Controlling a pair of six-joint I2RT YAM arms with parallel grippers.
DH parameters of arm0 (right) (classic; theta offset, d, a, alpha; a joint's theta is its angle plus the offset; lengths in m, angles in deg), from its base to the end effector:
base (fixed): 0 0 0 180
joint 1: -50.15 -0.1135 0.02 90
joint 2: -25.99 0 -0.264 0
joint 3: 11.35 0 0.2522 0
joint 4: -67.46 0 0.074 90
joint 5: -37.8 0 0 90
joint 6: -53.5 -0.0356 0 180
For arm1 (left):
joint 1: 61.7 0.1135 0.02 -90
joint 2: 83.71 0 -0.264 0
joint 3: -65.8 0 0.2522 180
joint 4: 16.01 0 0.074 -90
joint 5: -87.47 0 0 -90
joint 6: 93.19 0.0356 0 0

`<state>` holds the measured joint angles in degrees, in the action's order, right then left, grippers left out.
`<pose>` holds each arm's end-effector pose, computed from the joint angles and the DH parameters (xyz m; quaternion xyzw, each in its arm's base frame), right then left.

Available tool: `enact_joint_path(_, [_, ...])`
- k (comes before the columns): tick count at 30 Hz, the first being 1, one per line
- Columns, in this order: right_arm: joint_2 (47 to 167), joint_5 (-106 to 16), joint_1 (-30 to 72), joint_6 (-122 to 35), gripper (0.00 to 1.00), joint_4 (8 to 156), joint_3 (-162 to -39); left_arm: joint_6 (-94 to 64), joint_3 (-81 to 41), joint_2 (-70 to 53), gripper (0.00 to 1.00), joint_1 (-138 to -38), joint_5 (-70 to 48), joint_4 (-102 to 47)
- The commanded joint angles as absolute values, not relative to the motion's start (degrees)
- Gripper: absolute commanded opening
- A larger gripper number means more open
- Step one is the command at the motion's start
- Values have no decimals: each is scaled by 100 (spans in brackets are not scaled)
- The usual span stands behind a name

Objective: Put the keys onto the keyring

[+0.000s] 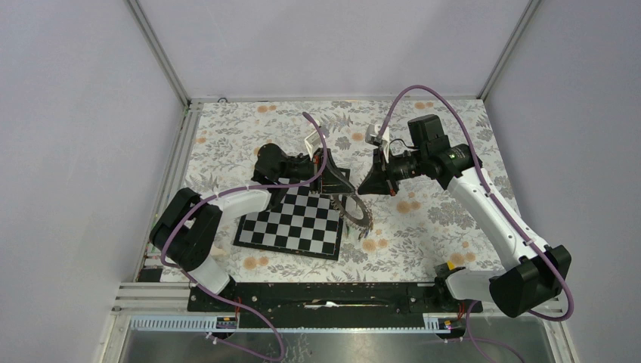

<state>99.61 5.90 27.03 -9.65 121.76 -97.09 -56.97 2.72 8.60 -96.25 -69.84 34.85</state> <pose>0.2281 0.1302 0.3574 -0.5159 0.6413 0.4321 0.3686 0.2551 -0.2155 0.2865 0.3739 0.5377 -0.7031 0.2770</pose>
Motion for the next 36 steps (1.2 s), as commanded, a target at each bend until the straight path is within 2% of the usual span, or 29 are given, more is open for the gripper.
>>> enact_joint_path(1, [9901, 54, 2548, -726, 0, 12537, -10142, -5352, 247, 570, 11, -9624, -6927, 3685])
enact_joint_path(4, [9956, -681, 2228, -621, 0, 12855, -10343, -4989, 136, 537, 23, -9624, -6912, 3132])
enact_joint_path(9, [10235, -1327, 1910, -596, 0, 13294, -10663, -4520, -6, 543, 32, -9628, -6851, 2387])
enact_joint_path(14, [10376, -1529, 1804, -635, 0, 13387, -10830, -3900, -149, 520, 31, -9642, -6823, 1556])
enact_joint_path(17, [10454, -1555, 1774, -653, 0, 13438, -10892, -3701, -184, 502, 27, -9650, -6810, 1259])
enact_joint_path(21, [10525, -1506, 1748, -695, 0, 13433, -10899, -3686, -201, 518, 22, -9663, -6811, 1234])
enact_joint_path(36, [10539, -1371, 1746, -759, 0, 13309, -10810, -3715, -254, 604, 18, -9763, -6905, 1259])
